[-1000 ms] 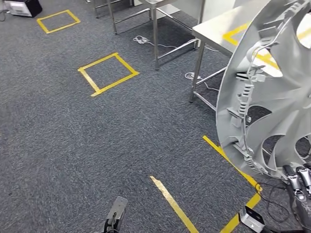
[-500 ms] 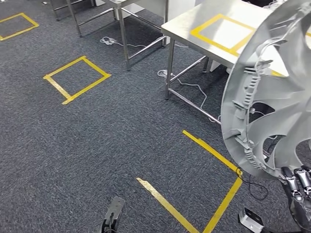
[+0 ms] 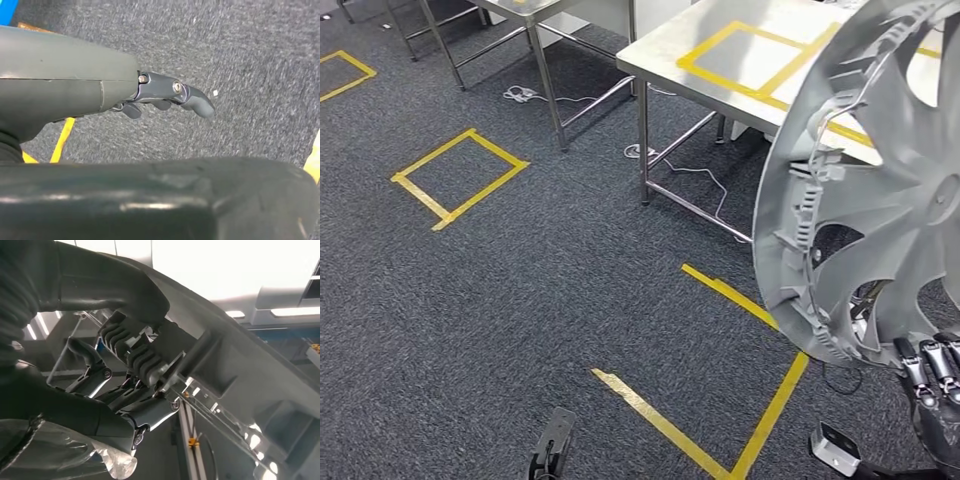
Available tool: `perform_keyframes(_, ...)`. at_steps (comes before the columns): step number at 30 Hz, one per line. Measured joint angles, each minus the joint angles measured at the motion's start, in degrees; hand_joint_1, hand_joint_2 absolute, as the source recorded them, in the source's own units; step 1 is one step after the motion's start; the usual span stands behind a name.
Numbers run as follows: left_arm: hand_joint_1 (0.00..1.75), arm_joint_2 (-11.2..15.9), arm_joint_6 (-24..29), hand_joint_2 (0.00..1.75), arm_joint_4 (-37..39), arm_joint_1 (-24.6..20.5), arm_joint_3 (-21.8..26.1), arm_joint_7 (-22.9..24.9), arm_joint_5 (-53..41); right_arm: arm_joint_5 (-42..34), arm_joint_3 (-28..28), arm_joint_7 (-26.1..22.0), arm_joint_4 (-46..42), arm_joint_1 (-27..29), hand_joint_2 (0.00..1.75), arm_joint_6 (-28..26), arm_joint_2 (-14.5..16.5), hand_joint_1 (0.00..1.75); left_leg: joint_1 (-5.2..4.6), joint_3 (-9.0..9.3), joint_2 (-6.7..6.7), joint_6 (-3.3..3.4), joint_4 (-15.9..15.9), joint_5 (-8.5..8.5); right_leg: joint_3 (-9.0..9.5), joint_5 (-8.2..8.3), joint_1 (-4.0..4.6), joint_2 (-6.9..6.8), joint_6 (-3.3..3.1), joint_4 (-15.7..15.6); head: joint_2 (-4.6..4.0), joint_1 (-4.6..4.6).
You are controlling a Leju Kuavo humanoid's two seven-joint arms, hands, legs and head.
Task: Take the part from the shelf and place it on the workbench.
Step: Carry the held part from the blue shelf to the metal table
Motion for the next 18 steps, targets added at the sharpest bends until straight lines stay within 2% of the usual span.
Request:
perform_keyframes(2, 0.00, -0.1, -0.1, 0.00, 0.0, -0.2, 0.0, 0.0, 0.0, 0.0, 0.0, 0.2, 0.2, -0.1, 1.75, 0.0, -0.1, 1.75, 0.55, 2.21, 0.13, 0.22, -3.8, 1.44, -0.38, -0.72, 0.12, 0.27, 0.01, 0.8, -0.01, 0.27)
perform_keyframes(3, 0.00, -0.1, -0.1, 0.00, 0.0, -0.2, 0.0, 0.0, 0.0, 0.0, 0.0, 0.3, 0.3, -0.2, 1.75, 0.0, -0.1, 1.75, 0.98, 3.11, 0.20, -0.01, -5.2, 2.04, -1.57, -1.78, 0.10, 0.46, 0.12, 3.0, -0.02, 0.45)
perform_keyframes(5, 0.00, -0.1, -0.2, 0.00, 0.0, -0.2, 0.0, 0.0, 0.1, 0.0, 0.0, 0.4, 0.6, -0.3, 1.75, 0.0, -0.1, 1.75, 1.48, 3.59, 0.21, -0.72, -5.8, 2.20, -5.32, -4.27, -0.28, 0.73, 0.96, 9.6, -0.02, 0.68)
perform_keyframes(6, 0.00, -0.2, -0.2, 0.00, 0.0, -0.1, 0.0, 0.0, 0.1, 0.0, 0.0, 0.4, 0.8, -0.3, 1.75, 0.0, -0.1, 1.75, 1.80, 3.68, 0.21, -1.25, -5.7, 2.01, -6.83, -4.61, -0.66, 0.73, 1.55, 11.9, -0.02, 0.66)
perform_keyframes(7, 0.00, -0.2, -0.2, 0.00, 0.0, 0.1, 0.0, 0.0, 0.1, 0.0, 0.1, 0.4, 1.0, -0.2, 1.75, 0.0, -0.1, 1.75, 2.22, 3.81, 0.21, -1.84, -5.5, 1.69, -7.46, -3.96, -1.15, 0.68, 2.21, 12.4, -0.02, 0.64)
perform_keyframes(8, 0.00, -0.2, -0.2, 0.00, 0.0, 0.2, 0.1, 0.0, 0.2, 0.0, 0.1, 0.4, 1.2, -0.2, 1.75, 0.0, -0.1, 1.75, 2.79, 3.94, 0.20, -2.56, -5.1, 1.27, -6.92, -2.28, -1.73, 0.57, 2.95, 10.7, -0.02, 0.64)
perform_keyframes(9, 0.00, -0.2, -0.2, 0.00, 0.0, 0.3, 0.1, 0.0, 0.3, 0.0, 0.2, 0.4, 1.4, -0.3, 1.75, 0.0, -0.1, 1.75, 3.42, 4.02, 0.19, -3.44, -4.4, 0.65, -5.44, -0.15, -2.39, 0.32, 3.85, 7.3, -0.02, 0.66)
perform_keyframes(10, 0.00, 0.0, -0.2, 0.00, 0.0, 0.3, 0.1, 0.0, 0.4, 0.0, 0.3, 0.4, 1.7, -0.4, 1.75, 0.0, -0.1, 1.75, 3.81, 3.95, 0.15, -4.41, -3.6, -0.09, -3.96, 1.00, -2.75, 0.17, 4.87, 4.4, -0.02, 0.74)
perform_keyframes(11, 0.00, 0.1, -0.3, 0.00, 0.0, 0.2, 0.2, 0.0, 0.5, 0.0, 0.5, 0.4, 2.0, -0.6, 1.75, 0.0, -0.2, 1.75, 4.16, 3.74, 0.08, -5.32, -2.4, -0.98, -2.73, 1.40, -3.02, 0.21, 5.17, 2.2, -0.02, 0.91)
perform_keyframes(12, 0.00, 0.2, -0.3, 0.00, 0.0, 0.2, 0.3, 0.0, 0.5, 0.0, 0.6, 0.5, 2.3, -0.6, 1.75, 0.0, -0.2, 1.75, 4.22, 3.54, 0.02, -6.06, -1.6, -1.70, -2.17, 0.89, -3.09, 0.33, 4.74, 1.6, -0.02, 0.93)
perform_keyframes(13, 0.00, 0.3, -0.2, 0.00, 0.0, 0.2, 0.3, -0.1, 0.6, 0.0, 0.7, 0.5, 2.6, -0.7, 1.75, 0.0, -0.2, 1.75, 4.14, 3.42, -0.03, -6.55, -1.0, -2.18, -2.19, -0.17, -2.93, 0.61, 3.81, 2.3, -0.02, 0.81)
perform_keyframes(14, 0.00, 0.3, -0.2, 0.00, 0.0, 0.2, 0.3, -0.1, 0.6, 0.0, 0.8, 0.6, 2.7, -0.8, 1.75, 0.0, -0.3, 1.75, 4.25, 3.49, -0.05, -6.82, -0.7, -2.50, -2.24, -0.71, -2.89, 0.87, 2.42, 2.9, -0.02, 0.57)
perform_keyframes(15, 0.00, 0.3, -0.2, 0.00, 0.0, 0.1, 0.3, -0.2, 0.6, 0.0, 0.8, 0.6, 2.7, -0.8, 1.75, 0.0, -0.3, 1.75, 4.29, 3.70, -0.05, -7.01, -0.7, -2.71, -2.25, -1.15, -2.72, 1.03, 1.38, 3.4, -0.02, 0.17)
perform_keyframes(17, 0.00, 0.3, -0.2, 0.00, 0.0, 0.0, 0.3, -0.3, 0.6, 0.0, 0.9, 0.8, 2.7, -0.9, 1.75, 0.0, -0.3, 1.75, 4.37, 2.90, -0.20, -6.77, 1.7, -4.08, -1.82, -1.79, -2.30, 1.26, 0.17, 3.7, -0.02, -0.50)
perform_keyframes(18, 0.00, 0.3, -0.2, 0.00, 0.0, -0.1, 0.4, -0.3, 0.6, 0.0, 1.0, 0.9, 2.7, -0.9, 1.75, 0.0, -0.3, 1.75, 4.17, 1.28, -0.35, -6.45, 4.9, -5.45, -1.46, -2.04, -2.05, 1.31, -0.29, 3.7, -0.01, -0.77)
